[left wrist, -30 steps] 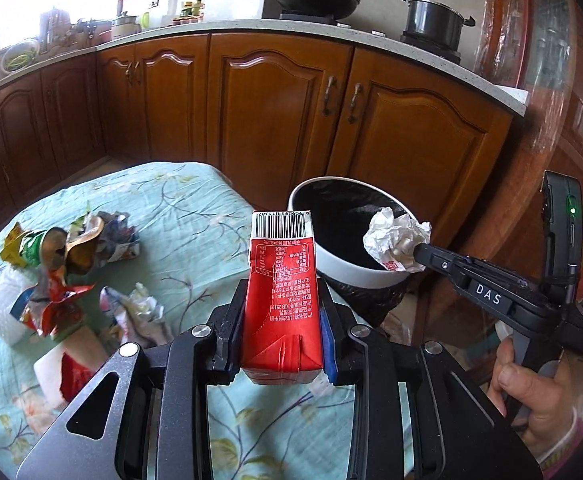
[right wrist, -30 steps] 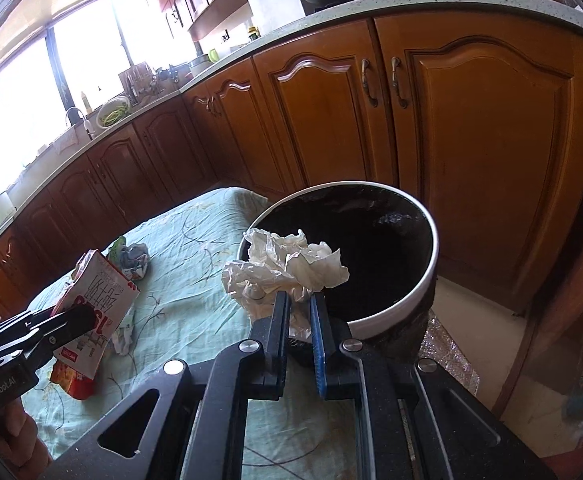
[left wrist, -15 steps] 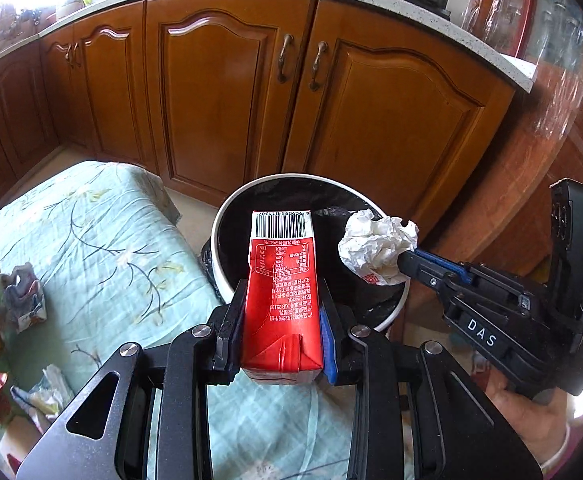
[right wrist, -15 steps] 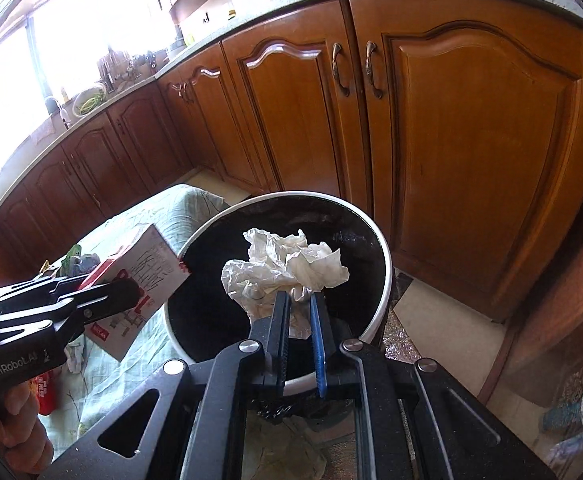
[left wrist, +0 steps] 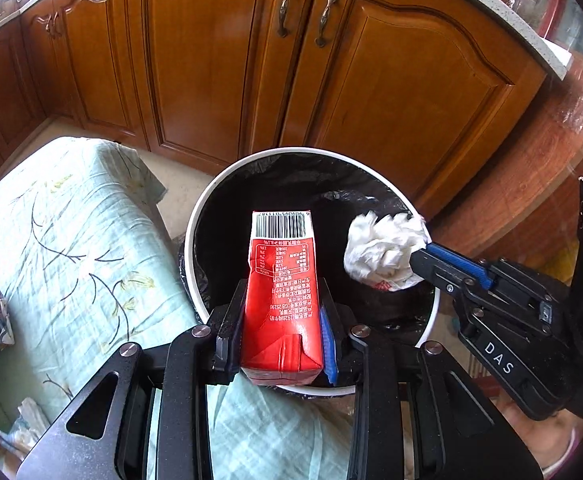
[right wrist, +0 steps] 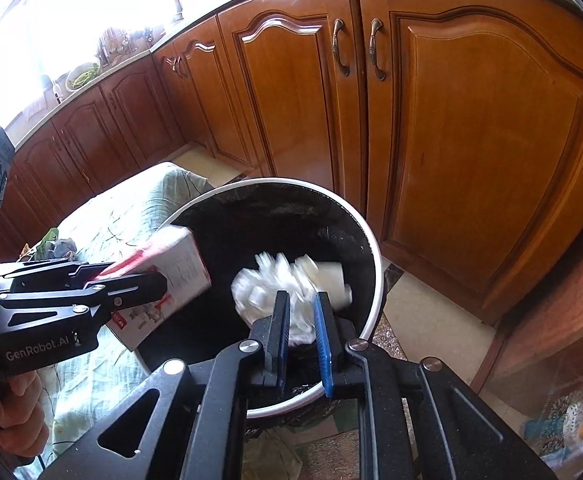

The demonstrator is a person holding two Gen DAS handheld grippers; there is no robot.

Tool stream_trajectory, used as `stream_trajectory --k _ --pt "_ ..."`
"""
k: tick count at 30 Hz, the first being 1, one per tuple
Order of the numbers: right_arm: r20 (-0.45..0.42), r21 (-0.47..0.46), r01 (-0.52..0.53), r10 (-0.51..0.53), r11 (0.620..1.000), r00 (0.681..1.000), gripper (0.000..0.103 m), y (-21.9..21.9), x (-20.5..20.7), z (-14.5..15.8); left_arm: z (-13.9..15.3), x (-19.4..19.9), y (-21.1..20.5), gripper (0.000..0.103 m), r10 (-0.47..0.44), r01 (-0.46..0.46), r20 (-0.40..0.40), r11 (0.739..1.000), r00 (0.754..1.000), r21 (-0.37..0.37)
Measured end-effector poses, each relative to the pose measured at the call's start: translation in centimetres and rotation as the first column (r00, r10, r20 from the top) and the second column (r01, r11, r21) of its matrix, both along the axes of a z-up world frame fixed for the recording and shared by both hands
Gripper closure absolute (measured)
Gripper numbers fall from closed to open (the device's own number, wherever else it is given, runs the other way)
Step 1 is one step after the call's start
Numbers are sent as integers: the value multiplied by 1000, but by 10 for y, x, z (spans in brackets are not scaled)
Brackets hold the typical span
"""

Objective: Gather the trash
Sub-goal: 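Open the left tool to drop the red carton into the bin, then grasp the red chip bag with the left tool while the right tool grasps the crumpled printed wrapper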

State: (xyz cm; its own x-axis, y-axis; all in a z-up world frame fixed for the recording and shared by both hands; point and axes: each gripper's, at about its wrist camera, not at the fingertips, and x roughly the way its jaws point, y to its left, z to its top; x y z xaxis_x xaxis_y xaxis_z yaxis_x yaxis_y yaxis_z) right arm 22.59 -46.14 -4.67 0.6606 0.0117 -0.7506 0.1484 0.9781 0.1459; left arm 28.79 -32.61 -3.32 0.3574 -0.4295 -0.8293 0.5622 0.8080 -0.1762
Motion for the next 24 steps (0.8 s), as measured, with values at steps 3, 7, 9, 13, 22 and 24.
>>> stream_trajectory --k 3,7,9,13,22,24 --pt "15 10 8 -8 1000 1000 75 -1 -1 1 0 1 0 60 1 -1 -7 1000 1000 6" --pt "54 52 28 -31 998 998 52 -2 -13 5 7 -5 9 49 16 -15 20 1000 1000 -26" --pt "83 89 38 -45 995 996 36 -1 -21 7 11 -10 20 48 35 -33 32 998 999 -55" --pt "139 150 40 -61 988 988 13 9 -41 8 14 -28 52 44 99 -94 42 989 994 -116" --pt "182 234 2 -46 972 982 9 51 -71 0 11 -79 144 43 254 -242 36 950 966 -198" --pt "183 247 -10 -36 969 982 9 60 -75 -1 12 -91 162 43 280 -266 42 942 959 -206"
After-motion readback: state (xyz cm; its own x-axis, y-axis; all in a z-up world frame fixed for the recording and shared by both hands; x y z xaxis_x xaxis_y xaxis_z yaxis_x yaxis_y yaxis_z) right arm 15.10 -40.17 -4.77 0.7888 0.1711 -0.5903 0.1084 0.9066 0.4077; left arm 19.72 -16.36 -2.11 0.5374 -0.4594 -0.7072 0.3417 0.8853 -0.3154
